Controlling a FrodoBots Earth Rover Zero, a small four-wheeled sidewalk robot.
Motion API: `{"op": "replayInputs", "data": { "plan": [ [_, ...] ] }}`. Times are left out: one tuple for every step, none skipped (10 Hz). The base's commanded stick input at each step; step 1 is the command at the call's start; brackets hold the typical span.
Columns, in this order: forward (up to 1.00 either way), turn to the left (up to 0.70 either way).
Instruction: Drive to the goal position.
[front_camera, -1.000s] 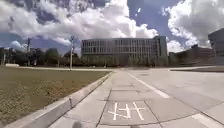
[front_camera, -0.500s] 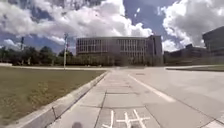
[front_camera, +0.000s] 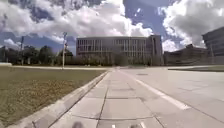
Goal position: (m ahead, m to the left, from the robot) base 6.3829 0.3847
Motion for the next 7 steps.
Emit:
{"op": "replayInputs", "data": {
  "plan": [
    [0.70, 0.00],
    [0.70, 0.00],
    [0.70, 0.00],
    [0.70, -0.02],
    [0.70, -0.14],
    [0.70, -0.28],
    [0.70, -0.13]
  ]
}}
